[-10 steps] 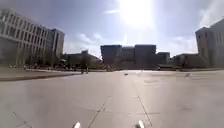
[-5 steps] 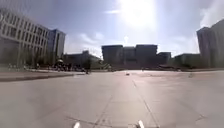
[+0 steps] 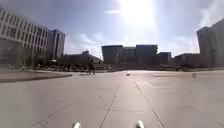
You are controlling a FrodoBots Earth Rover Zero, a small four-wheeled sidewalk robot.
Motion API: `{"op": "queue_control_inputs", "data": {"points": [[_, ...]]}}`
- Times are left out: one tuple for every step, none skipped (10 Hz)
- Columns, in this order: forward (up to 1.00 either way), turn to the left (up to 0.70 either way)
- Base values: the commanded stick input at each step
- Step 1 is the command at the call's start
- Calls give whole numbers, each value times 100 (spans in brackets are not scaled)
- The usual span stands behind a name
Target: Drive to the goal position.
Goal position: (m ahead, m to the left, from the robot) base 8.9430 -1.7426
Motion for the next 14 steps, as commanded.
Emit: {"op": "queue_control_inputs", "data": {"points": [[70,-1],[70,-1],[70,-1],[70,-1],[70,-1],[70,-1],[70,-1],[70,-1],[70,-1],[70,-1],[70,-1],[70,-1],[70,-1],[70,-1]]}}
